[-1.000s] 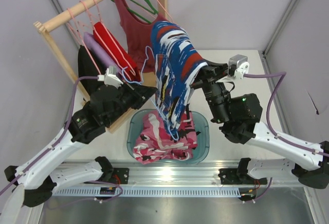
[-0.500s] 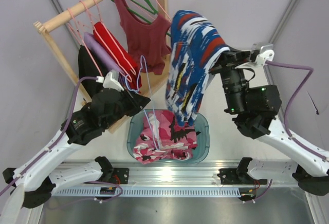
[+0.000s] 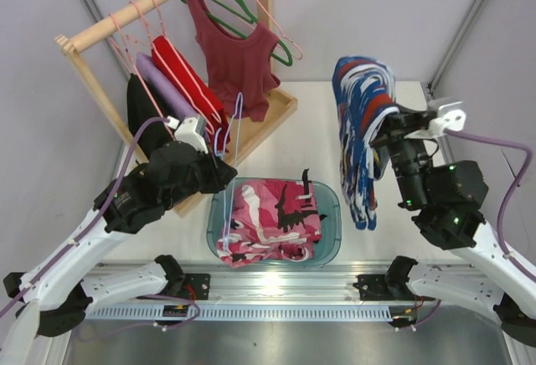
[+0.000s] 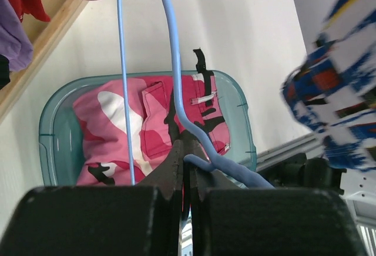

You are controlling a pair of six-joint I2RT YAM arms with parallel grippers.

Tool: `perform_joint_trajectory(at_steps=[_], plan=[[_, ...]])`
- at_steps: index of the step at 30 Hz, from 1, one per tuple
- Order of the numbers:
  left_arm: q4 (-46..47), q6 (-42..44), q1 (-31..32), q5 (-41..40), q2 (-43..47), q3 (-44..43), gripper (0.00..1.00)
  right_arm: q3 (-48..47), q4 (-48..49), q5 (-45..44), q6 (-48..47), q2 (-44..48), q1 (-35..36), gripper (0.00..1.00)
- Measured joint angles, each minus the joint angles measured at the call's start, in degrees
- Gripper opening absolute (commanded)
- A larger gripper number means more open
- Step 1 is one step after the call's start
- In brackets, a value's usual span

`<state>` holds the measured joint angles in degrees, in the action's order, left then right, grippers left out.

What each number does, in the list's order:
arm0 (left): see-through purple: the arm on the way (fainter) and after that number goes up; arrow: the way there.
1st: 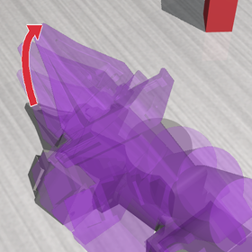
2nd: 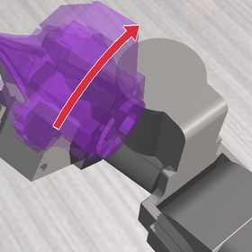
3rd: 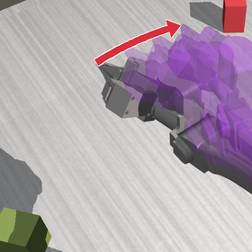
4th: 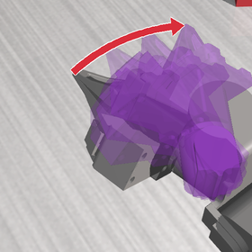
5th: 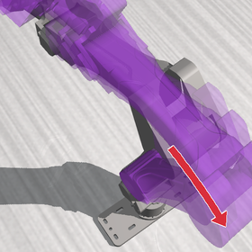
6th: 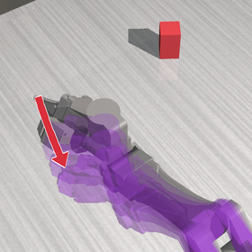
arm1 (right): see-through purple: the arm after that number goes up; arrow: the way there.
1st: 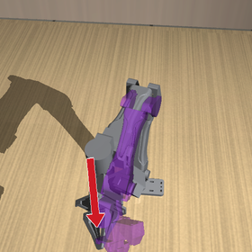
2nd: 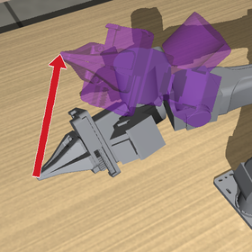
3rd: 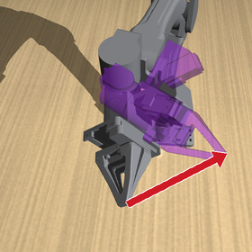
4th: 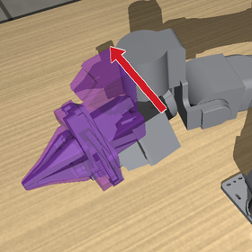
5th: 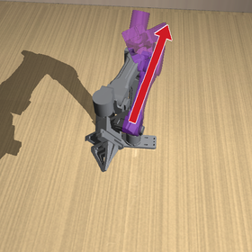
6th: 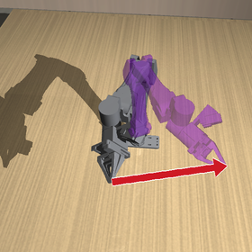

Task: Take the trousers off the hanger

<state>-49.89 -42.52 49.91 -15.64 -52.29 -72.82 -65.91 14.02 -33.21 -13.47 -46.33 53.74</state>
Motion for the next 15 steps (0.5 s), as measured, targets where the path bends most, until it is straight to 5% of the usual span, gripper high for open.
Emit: perform_joint_trajectory(at_steps=[15], plan=[[-1.33, 3.15, 0.00, 0.92, 3.98, -1.11, 0.01, 13.14, -10.14, 0.28, -7.48, 0.13, 2.82, 0.00]])
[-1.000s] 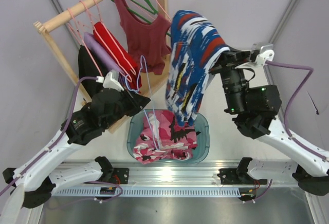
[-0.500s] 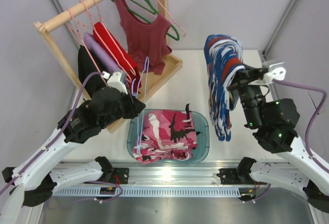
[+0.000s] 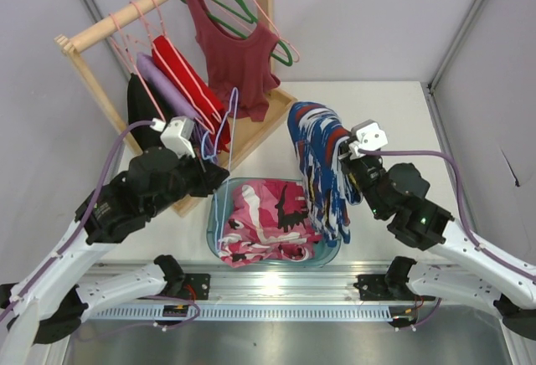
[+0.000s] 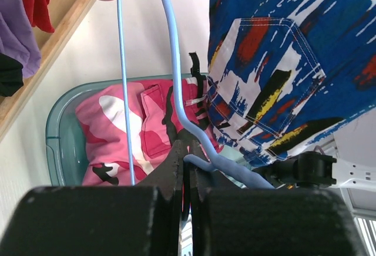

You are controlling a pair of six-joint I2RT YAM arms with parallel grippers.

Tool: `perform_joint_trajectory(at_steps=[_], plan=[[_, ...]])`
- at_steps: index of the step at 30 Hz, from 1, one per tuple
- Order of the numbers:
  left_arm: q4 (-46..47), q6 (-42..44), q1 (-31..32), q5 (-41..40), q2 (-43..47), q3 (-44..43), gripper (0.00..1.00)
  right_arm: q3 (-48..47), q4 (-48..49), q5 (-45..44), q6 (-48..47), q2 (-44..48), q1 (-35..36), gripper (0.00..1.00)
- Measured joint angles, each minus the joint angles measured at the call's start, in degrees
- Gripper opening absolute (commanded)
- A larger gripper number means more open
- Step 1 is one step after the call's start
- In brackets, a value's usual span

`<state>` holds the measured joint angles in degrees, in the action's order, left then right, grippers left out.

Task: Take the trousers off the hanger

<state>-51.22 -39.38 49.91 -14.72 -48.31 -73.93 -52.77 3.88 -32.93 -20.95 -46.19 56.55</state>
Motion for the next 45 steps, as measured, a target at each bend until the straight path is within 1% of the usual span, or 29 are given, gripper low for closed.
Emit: perform_joint_trajectory(at_steps=[4, 8, 15, 20, 24, 30, 35, 41, 45], plan=[[-0.11, 0.00, 0.00, 0.00, 1.05, 0.09, 0.00, 0.00, 1.79, -0.87, -1.53, -0.50, -0.96, 0.00], [-0.15, 0.00, 0.00, 0.02, 1.09, 0.09, 0.00, -0.50, 2.82, -1.49, -3.54, -1.68, -3.74, 0.00], [-0.11, 0.00, 0.00, 0.24, 0.85, 0.11, 0.00, -3.82, 2.84, -1.33, -6.75, -2.47, -7.21, 0.00], [0.17, 0.00, 0.00, 0.61, 0.96, 1.07, 0.00, -4.33, 2.78, 0.37, -6.73, -1.36, -7.50, 0.00], [0.17, -0.02, 0.00, 1.29, 1.16, 1.73, 0.00, -1.73, 3.91, 0.76, -7.78, -0.92, -6.34, 0.00], [0.15, -0.04, 0.00, 1.46, 2.38, 1.90, 0.00, 3.89, 3.76, -0.52, -11.54, -1.05, -0.76, 0.00], [0.15, -0.07, 0.00, 1.68, 2.75, 1.90, 0.00, 5.22, 4.74, -3.63, -13.88, -2.05, 6.67, 0.00], [-0.92, -0.22, 0.00, 1.81, 3.48, 1.90, 0.01, 5.22, 7.04, -10.60, -14.82, -8.37, 16.79, 0.00], [-2.67, -0.55, 0.00, 1.46, 5.42, 1.90, 0.00, 4.37, 4.70, -14.86, -11.23, -13.51, 22.29, 0.00]])
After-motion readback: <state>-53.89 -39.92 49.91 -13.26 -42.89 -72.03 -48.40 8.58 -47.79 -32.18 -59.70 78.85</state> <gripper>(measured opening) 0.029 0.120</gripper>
